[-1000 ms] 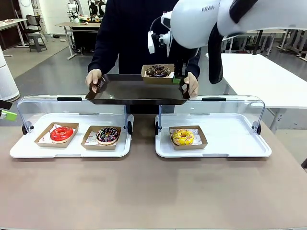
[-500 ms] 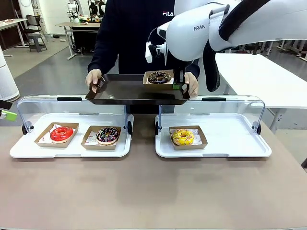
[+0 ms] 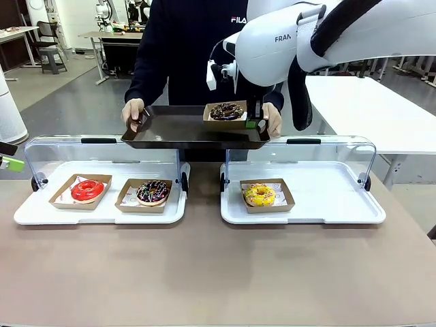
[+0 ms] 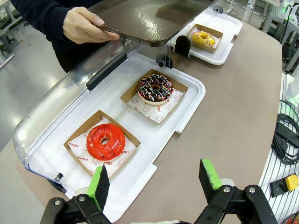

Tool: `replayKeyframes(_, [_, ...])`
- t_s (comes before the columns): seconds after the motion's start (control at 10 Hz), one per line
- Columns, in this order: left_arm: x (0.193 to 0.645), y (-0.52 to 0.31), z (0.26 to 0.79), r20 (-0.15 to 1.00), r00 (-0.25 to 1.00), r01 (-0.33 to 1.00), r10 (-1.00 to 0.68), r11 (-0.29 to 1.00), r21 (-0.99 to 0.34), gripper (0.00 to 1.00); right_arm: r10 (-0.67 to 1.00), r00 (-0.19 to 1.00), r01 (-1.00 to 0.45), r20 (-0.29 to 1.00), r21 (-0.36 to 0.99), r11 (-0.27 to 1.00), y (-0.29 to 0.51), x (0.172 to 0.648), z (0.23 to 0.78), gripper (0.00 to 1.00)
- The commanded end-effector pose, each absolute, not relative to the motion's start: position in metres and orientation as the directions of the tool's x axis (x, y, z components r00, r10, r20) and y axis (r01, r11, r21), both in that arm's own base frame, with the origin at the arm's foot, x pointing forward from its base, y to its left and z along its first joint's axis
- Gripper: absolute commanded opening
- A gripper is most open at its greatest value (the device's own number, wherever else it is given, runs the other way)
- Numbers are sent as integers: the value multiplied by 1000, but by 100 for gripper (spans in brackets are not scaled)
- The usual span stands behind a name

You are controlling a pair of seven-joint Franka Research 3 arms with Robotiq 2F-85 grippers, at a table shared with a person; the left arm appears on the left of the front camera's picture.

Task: Provide the desired donut to the person.
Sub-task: Place the picked Paper togo box onto the Handle tray extended by the person.

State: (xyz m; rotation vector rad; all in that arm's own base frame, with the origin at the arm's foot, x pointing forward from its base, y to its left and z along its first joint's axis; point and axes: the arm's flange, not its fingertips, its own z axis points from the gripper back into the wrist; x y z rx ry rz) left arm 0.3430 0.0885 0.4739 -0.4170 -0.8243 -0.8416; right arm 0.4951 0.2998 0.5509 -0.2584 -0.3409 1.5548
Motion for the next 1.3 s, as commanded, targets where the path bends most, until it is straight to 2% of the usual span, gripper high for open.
replayKeyframes(0.0, [343, 91, 472, 790, 373, 797, -486, 604, -5, 100, 997, -20, -931, 75, -366, 9, 301, 511, 549, 1])
replayKeyframes(0.3, [343, 91, 472, 790, 373, 797, -486, 604, -5, 100, 986, -90, -948, 139, -316, -41, 303, 538, 541, 1])
replayKeyframes(0.5, [343, 91, 472, 790, 373, 797, -486, 604, -5, 100, 989, -65, -957, 136, -290, -23, 303, 552, 537, 1])
replayKeyframes(0.6, [343, 91, 472, 790, 373, 797, -486, 604, -5, 100, 986, -74, -964, 149, -264, -33, 301, 553, 538, 42])
replayKeyframes(0.7, [343, 91, 472, 790, 373, 797, -486, 604, -5, 100, 988, -56, -966, 141, -260, -17, 301, 555, 539, 61])
replayKeyframes(0.8, [343, 91, 472, 790, 373, 797, -486, 604, -5, 100, 988, -53, -967, 144, -254, -15, 300, 555, 539, 100])
replayKeyframes(1.0, [343, 91, 472, 790, 373, 797, -486, 604, -5, 100, 986, -58, -968, 154, -250, -18, 297, 554, 541, 100])
replayKeyframes(1.1, [343, 91, 472, 790, 373, 797, -486, 604, -5, 100, 986, -67, -970, 156, -241, -28, 296, 554, 542, 84])
replayKeyframes(1.2, [343, 91, 472, 790, 373, 797, -486, 604, -5, 100, 986, -68, -972, 150, -233, -32, 296, 554, 543, 95])
